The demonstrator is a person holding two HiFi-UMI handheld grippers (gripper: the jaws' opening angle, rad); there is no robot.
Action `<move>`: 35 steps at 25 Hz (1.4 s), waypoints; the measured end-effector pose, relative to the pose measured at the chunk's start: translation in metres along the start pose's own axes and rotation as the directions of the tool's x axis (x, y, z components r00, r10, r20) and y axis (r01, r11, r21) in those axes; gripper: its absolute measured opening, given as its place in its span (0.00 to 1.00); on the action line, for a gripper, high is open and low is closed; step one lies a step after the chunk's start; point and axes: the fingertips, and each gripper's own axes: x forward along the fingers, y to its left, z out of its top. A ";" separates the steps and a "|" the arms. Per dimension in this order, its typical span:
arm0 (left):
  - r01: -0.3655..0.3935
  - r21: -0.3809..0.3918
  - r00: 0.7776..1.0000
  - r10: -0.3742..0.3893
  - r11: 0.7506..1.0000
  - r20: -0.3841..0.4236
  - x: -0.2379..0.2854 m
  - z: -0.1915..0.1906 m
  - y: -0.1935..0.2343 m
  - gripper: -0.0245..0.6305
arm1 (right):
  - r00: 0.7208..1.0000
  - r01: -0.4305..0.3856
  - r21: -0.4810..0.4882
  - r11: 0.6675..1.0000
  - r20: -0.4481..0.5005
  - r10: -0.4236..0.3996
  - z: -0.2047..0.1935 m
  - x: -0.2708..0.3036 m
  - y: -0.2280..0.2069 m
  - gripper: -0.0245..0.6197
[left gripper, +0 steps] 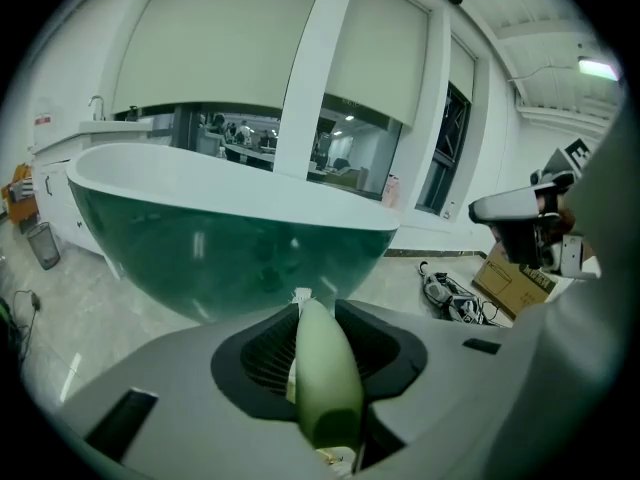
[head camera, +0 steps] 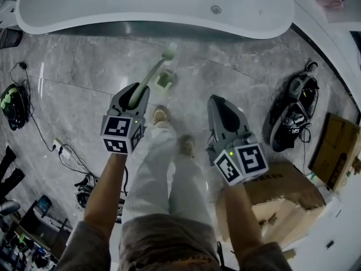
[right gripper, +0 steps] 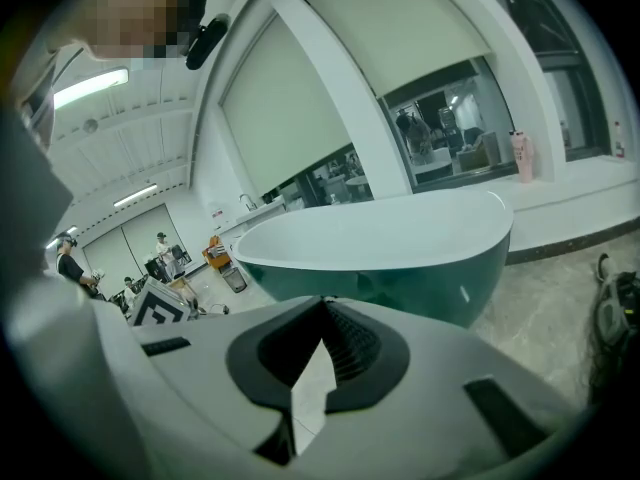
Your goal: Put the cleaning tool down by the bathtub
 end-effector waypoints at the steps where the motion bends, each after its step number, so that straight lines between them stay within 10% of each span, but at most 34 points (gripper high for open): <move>1: -0.004 0.001 1.000 0.004 1.000 -0.011 0.006 -0.005 0.001 0.22 | 1.000 0.001 0.002 1.000 -0.001 -0.001 -0.001 0.000 -0.002 0.04; 16: -0.018 0.040 0.974 0.026 0.999 -0.226 0.099 -0.093 0.006 0.22 | 0.999 0.040 0.041 0.998 -0.038 -0.039 -0.026 -0.001 -0.031 0.04; 35: -0.011 0.078 0.874 0.047 0.997 -0.484 0.156 -0.182 0.011 0.22 | 0.996 0.065 0.085 0.994 -0.067 -0.059 -0.040 0.013 -0.045 0.04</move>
